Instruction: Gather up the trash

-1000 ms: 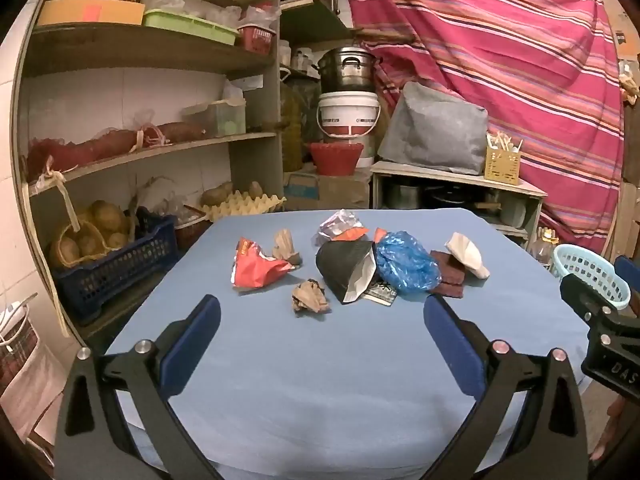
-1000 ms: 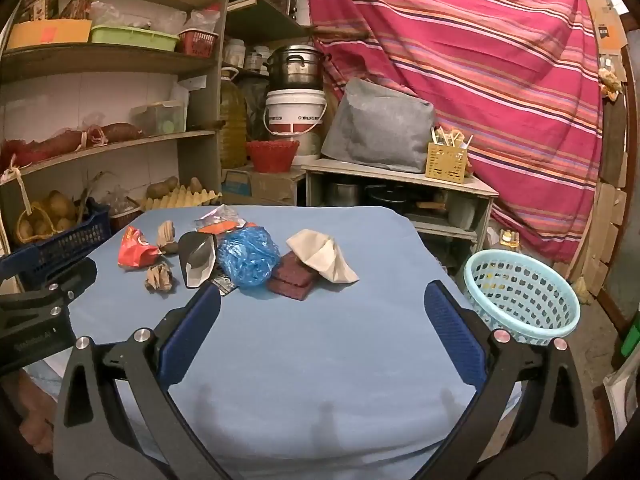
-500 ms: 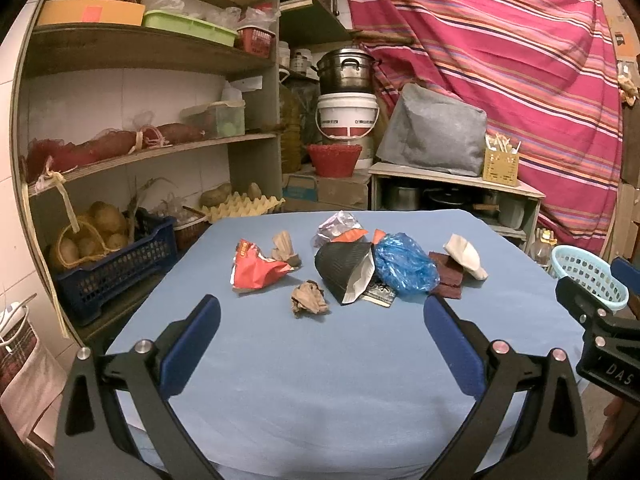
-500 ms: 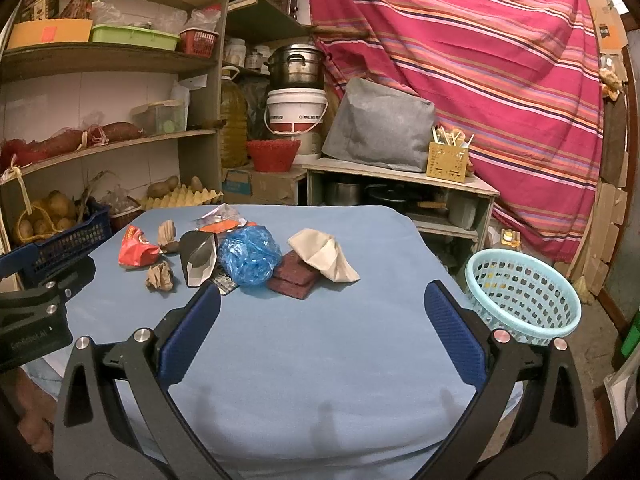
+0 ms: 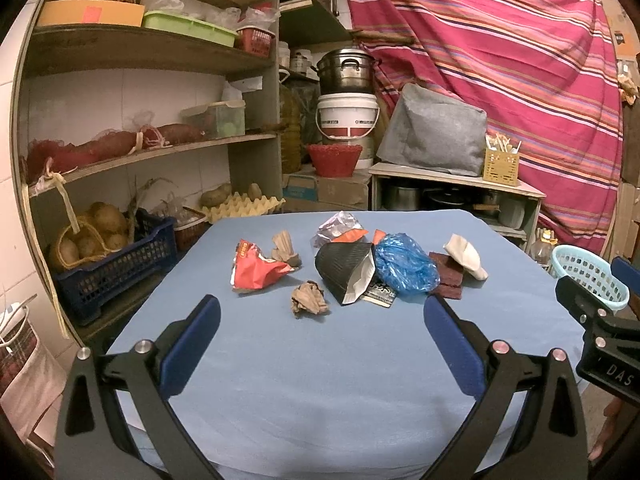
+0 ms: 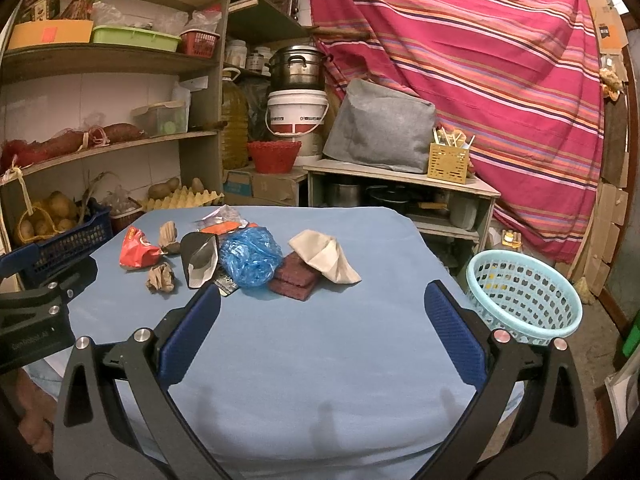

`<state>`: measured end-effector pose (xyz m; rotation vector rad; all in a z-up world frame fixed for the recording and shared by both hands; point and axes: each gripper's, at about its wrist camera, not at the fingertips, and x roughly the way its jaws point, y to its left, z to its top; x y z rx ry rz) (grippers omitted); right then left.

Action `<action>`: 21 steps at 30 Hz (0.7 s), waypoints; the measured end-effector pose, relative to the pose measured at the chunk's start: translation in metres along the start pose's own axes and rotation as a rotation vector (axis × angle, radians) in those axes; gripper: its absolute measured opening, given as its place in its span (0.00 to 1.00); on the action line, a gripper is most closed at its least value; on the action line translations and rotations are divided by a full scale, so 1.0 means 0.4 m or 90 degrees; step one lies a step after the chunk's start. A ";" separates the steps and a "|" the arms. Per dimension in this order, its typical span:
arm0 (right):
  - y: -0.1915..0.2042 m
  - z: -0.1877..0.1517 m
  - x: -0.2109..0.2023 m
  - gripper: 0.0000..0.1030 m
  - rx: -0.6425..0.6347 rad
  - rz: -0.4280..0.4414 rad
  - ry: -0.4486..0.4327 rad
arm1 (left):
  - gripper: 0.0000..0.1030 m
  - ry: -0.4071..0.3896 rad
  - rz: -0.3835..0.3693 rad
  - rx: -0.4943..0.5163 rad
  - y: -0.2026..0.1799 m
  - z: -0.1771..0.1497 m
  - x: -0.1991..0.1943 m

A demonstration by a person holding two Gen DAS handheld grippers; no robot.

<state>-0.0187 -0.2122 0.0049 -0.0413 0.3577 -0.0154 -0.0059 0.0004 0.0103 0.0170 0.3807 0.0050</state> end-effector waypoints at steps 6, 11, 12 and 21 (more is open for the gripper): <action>0.002 0.002 -0.001 0.96 0.001 0.000 -0.001 | 0.96 0.000 0.000 0.000 0.001 0.001 -0.001; 0.001 0.001 -0.001 0.96 0.001 0.001 -0.001 | 0.96 0.000 0.000 0.001 0.002 0.002 -0.003; 0.000 0.002 -0.003 0.96 0.001 0.001 -0.001 | 0.96 -0.001 0.000 0.001 0.002 0.001 -0.002; 0.001 0.002 -0.002 0.96 0.002 0.001 -0.003 | 0.96 -0.003 0.003 0.005 0.003 0.000 -0.003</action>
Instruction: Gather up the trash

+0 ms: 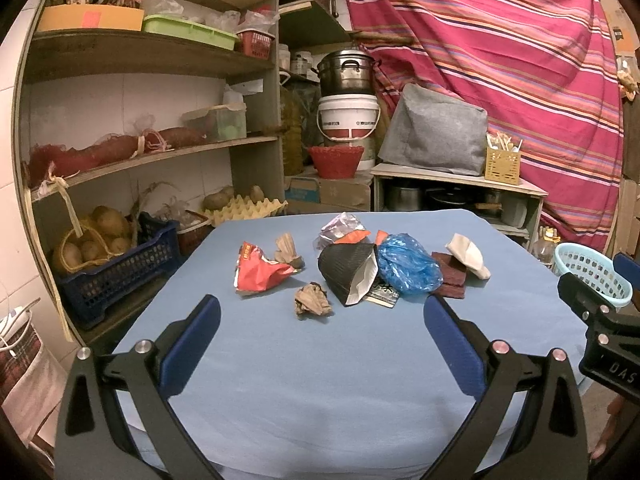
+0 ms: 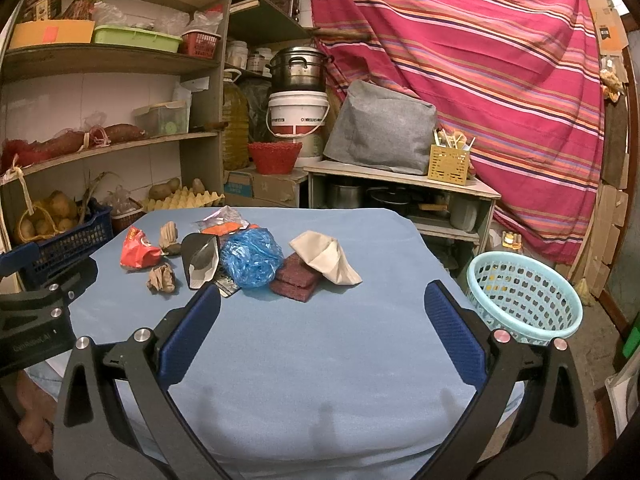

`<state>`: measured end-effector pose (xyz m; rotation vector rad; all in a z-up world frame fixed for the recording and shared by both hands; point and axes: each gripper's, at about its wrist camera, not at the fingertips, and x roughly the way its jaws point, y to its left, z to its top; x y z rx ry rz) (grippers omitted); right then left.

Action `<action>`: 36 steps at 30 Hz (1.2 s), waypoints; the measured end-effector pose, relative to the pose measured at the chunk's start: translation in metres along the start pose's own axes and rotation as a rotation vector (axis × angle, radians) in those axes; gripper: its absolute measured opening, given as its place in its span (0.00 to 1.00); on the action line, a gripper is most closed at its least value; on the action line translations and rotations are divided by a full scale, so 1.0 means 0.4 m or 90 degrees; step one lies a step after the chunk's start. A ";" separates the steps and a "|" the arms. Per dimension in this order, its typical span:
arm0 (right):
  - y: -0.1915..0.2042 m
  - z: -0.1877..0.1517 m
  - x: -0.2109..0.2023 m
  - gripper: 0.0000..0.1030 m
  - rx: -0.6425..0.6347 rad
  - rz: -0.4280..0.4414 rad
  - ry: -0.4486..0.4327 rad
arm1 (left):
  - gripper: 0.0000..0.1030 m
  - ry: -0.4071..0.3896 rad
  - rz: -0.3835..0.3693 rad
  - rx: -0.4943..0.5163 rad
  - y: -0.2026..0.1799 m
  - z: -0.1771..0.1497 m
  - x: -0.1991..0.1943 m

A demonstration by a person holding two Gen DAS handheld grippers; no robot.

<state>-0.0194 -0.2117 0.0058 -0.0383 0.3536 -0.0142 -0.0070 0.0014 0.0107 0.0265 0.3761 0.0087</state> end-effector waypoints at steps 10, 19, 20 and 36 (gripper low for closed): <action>-0.001 0.000 -0.001 0.96 -0.001 0.000 0.000 | 0.96 0.000 0.001 0.001 0.000 0.001 0.000; -0.001 0.000 -0.001 0.96 0.000 -0.002 -0.001 | 0.96 0.001 -0.002 -0.003 0.013 -0.006 0.000; 0.001 0.002 -0.003 0.96 0.000 -0.002 0.000 | 0.96 0.001 -0.001 -0.003 0.012 -0.005 0.001; 0.004 0.003 -0.003 0.96 -0.002 -0.002 0.001 | 0.96 0.001 0.001 -0.002 0.019 -0.004 0.002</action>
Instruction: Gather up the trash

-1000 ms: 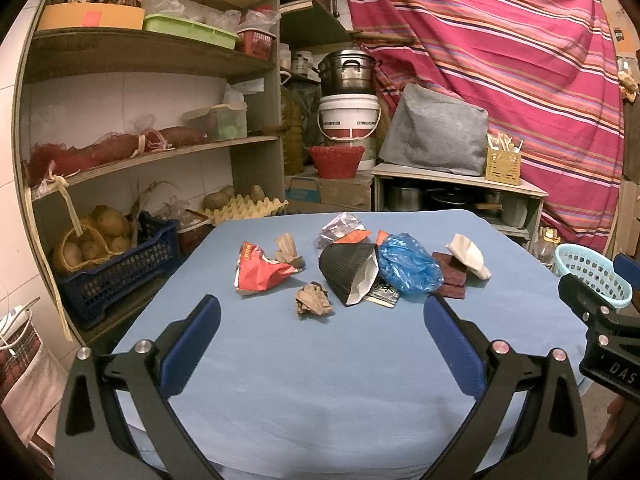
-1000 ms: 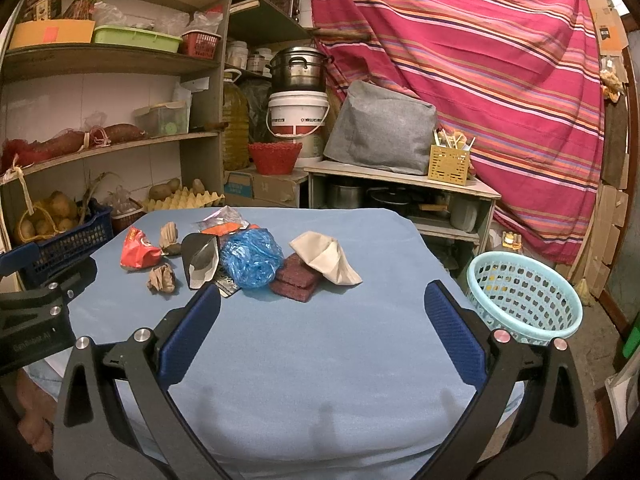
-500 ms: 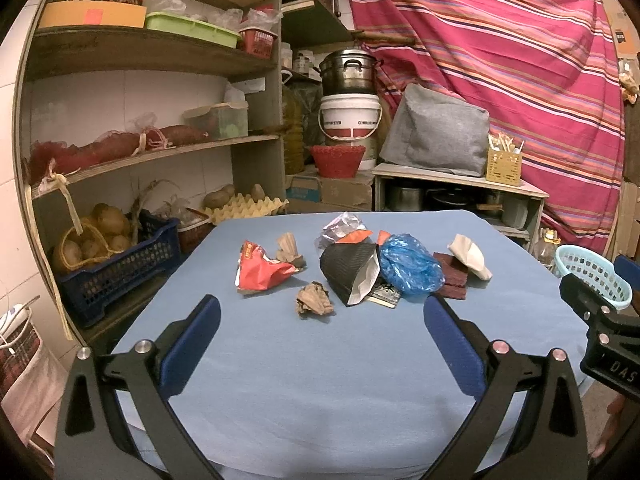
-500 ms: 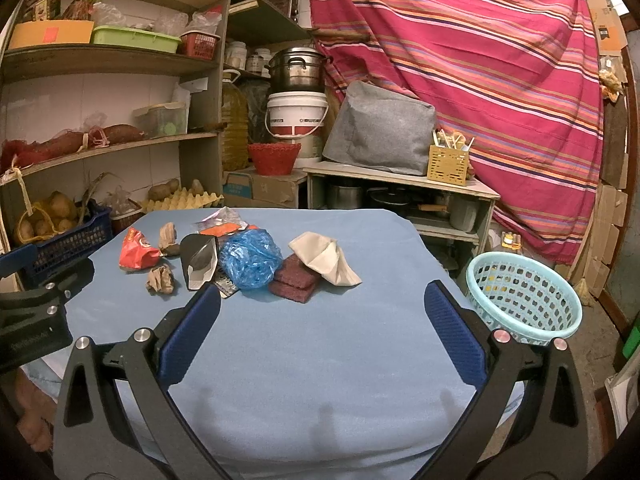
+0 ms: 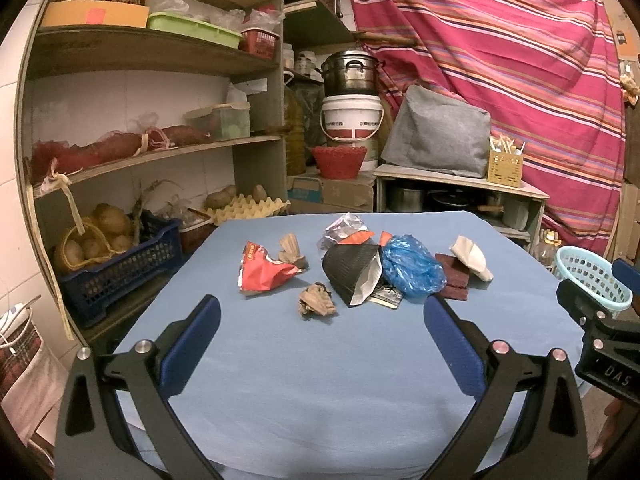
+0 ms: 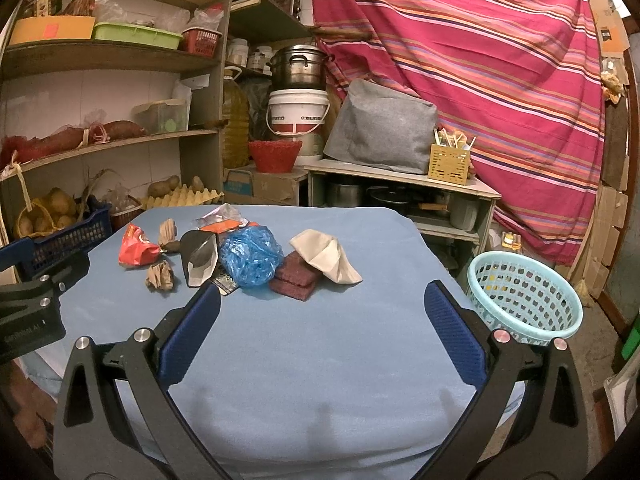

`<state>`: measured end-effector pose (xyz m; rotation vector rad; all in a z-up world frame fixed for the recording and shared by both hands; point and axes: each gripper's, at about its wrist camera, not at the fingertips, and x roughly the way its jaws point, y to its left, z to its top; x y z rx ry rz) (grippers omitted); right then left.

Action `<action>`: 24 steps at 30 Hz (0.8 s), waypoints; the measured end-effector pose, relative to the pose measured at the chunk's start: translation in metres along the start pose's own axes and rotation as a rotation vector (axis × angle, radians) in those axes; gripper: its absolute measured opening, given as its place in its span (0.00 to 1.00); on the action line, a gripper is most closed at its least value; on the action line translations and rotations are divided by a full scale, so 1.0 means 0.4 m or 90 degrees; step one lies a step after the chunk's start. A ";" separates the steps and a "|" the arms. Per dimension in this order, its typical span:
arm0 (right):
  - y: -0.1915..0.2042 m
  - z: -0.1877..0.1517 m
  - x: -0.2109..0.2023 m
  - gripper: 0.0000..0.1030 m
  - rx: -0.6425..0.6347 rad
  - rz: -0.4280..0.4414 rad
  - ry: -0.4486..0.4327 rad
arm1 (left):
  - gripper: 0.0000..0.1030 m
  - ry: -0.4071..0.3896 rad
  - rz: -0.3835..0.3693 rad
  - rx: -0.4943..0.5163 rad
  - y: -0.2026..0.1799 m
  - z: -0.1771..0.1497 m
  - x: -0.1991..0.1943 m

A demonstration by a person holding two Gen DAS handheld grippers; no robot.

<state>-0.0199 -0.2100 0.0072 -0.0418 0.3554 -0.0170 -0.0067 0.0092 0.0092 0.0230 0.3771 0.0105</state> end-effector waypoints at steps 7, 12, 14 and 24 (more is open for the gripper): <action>0.006 -0.007 0.009 0.96 0.001 -0.003 -0.003 | 0.96 -0.003 0.004 0.002 0.004 0.000 -0.001; 0.004 -0.007 0.015 0.96 -0.001 -0.001 -0.005 | 0.96 0.001 0.005 0.000 0.015 0.000 0.003; 0.004 -0.007 0.015 0.96 0.000 -0.001 -0.005 | 0.96 0.001 0.004 -0.001 0.014 -0.002 0.002; 0.005 0.015 0.020 0.96 0.006 0.001 -0.017 | 0.96 -0.014 0.008 0.000 -0.003 0.004 0.002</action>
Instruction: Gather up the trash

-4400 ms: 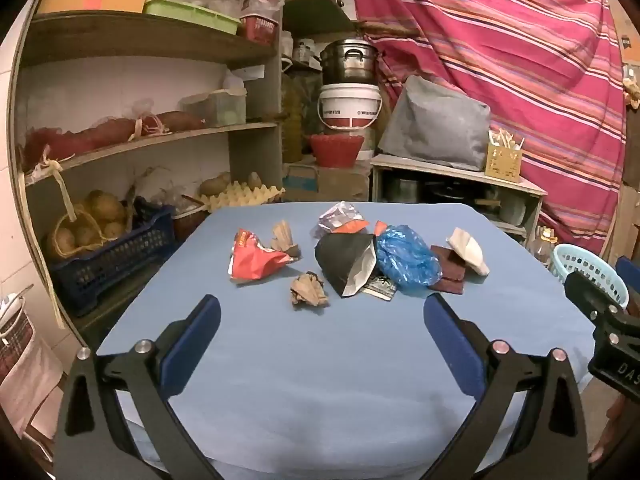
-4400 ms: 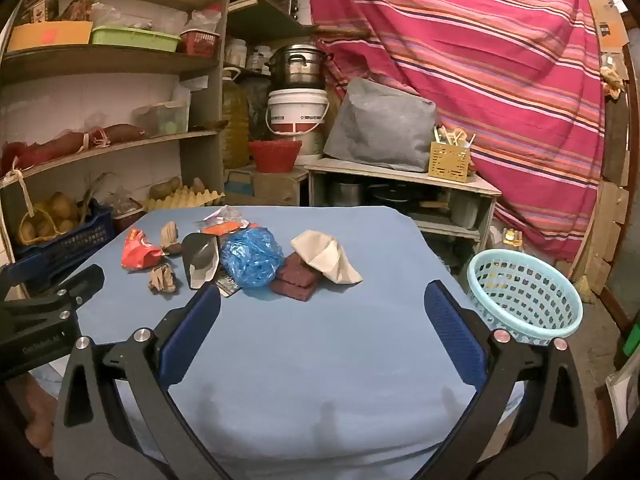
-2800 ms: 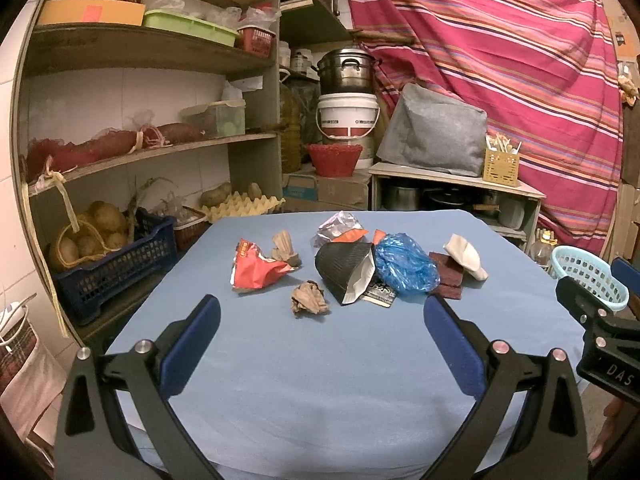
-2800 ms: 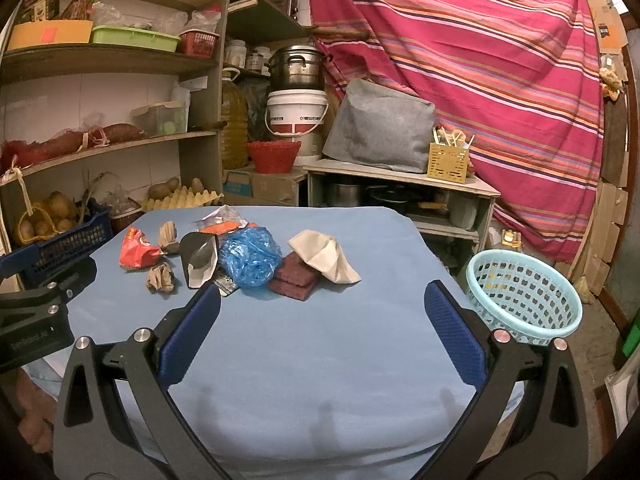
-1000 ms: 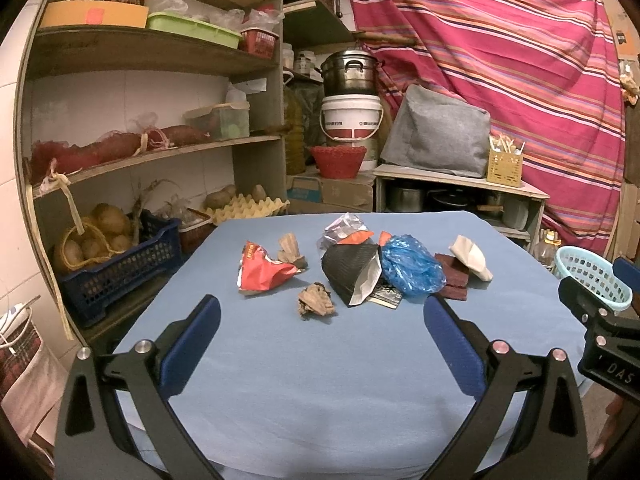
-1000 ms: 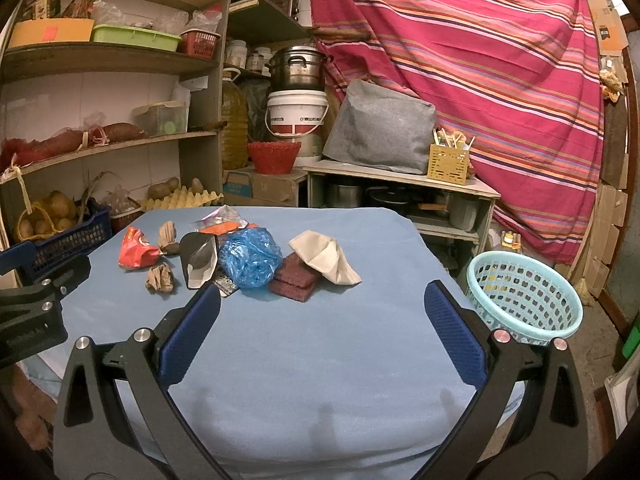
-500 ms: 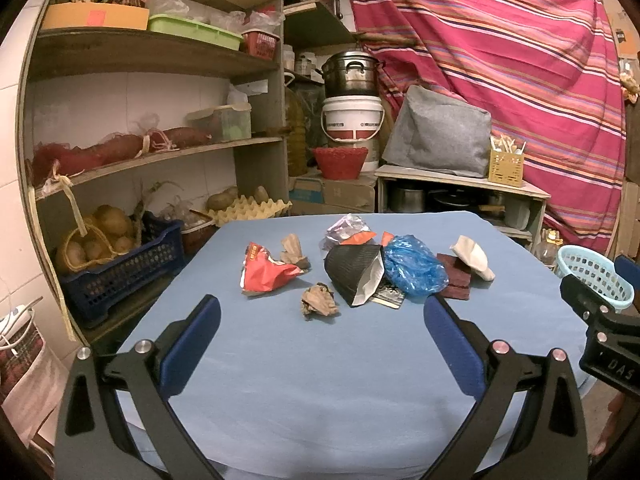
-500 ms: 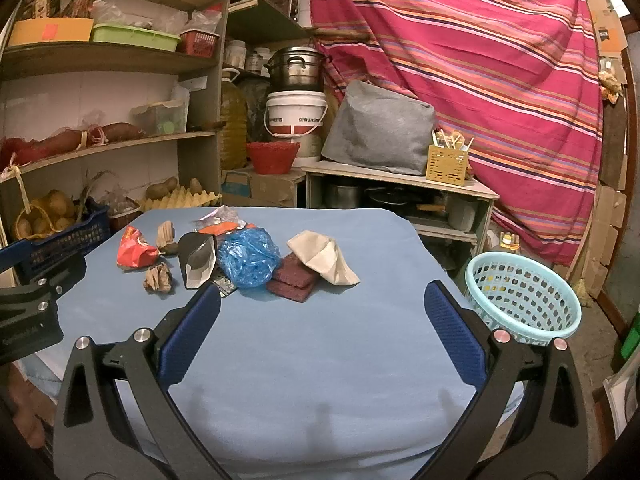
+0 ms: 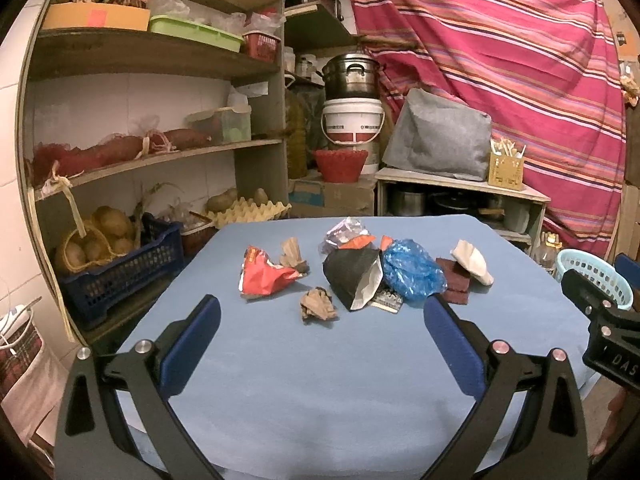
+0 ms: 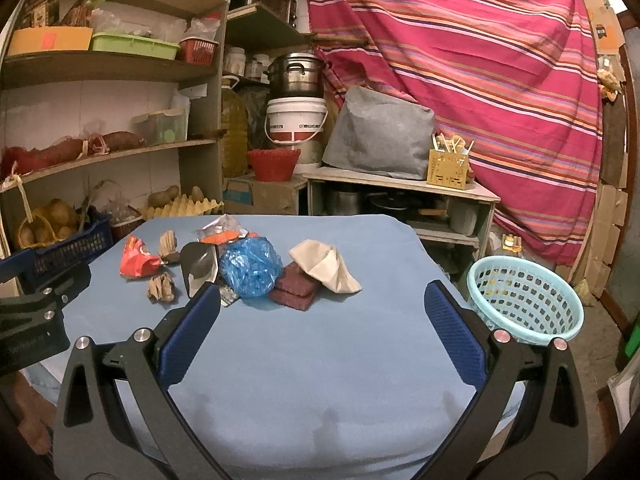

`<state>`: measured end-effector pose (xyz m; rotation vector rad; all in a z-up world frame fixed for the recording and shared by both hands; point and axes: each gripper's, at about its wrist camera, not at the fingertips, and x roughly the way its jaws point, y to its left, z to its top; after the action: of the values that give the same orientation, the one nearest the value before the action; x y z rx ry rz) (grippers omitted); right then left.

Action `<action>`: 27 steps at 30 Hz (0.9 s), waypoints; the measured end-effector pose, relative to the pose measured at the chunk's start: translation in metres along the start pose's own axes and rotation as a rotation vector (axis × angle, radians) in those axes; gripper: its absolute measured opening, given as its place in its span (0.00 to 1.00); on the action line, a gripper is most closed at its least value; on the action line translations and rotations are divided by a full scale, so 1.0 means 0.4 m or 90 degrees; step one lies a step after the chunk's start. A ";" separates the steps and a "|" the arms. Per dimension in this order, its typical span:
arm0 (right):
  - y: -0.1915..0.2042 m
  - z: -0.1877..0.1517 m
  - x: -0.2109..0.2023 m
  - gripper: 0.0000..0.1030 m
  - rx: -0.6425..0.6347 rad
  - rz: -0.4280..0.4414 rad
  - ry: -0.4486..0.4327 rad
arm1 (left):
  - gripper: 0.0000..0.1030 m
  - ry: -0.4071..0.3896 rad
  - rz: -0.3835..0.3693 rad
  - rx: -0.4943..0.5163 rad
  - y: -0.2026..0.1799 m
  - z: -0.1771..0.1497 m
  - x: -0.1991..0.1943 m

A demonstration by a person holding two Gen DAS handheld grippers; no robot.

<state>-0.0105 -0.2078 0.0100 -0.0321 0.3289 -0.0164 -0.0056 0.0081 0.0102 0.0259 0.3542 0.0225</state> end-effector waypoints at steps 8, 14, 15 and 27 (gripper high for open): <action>0.020 0.063 0.031 0.96 -0.004 0.007 -0.019 | 0.96 -0.028 0.004 -0.008 -0.002 0.075 0.018; 0.044 0.111 0.103 0.96 -0.008 0.026 -0.004 | 0.96 -0.033 0.015 -0.003 0.015 0.129 0.068; 0.043 0.113 0.118 0.96 -0.005 0.030 0.005 | 0.96 -0.028 0.017 -0.005 0.021 0.141 0.086; 0.047 0.128 0.372 0.96 -0.007 0.052 0.116 | 0.96 0.061 0.052 -0.053 0.135 0.165 0.288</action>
<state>0.1470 -0.1908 0.0100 -0.0277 0.5125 0.0638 0.1245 0.0638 0.0340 -0.0432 0.4480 0.1192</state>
